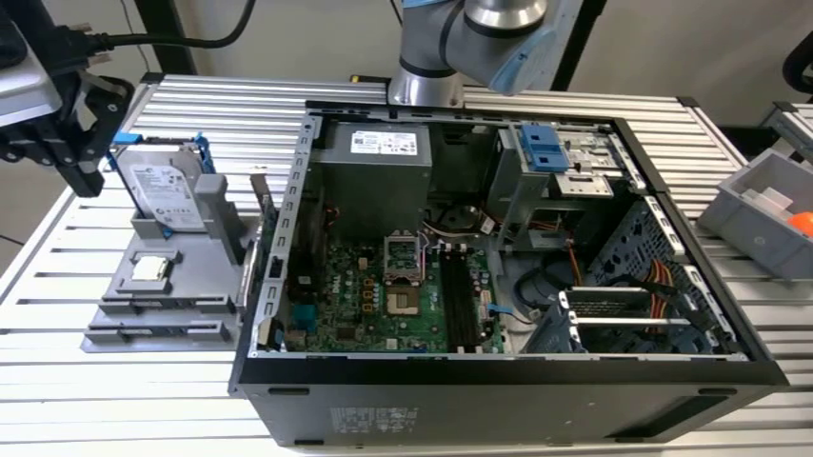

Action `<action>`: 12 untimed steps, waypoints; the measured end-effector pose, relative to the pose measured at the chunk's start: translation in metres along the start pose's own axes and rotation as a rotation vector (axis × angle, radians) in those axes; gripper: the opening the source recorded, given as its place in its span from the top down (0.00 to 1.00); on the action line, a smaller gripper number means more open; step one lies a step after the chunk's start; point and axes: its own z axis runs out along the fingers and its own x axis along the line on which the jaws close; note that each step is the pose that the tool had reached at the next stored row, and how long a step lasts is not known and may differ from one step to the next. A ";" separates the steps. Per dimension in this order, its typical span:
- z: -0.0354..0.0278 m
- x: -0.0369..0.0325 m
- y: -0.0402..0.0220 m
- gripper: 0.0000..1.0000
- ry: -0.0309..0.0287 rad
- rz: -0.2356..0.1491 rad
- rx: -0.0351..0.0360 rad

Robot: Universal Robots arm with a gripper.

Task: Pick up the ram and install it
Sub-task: 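Reach for the ram, then pick up the ram and move it above insertion slot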

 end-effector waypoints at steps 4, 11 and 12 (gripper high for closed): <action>0.0000 0.0000 0.0000 1.00 0.0014 -0.042 -0.0002; 0.0000 0.0000 0.0000 1.00 0.0038 -0.111 -0.0005; 0.0000 0.0000 0.0000 1.00 0.0041 -0.120 -0.0006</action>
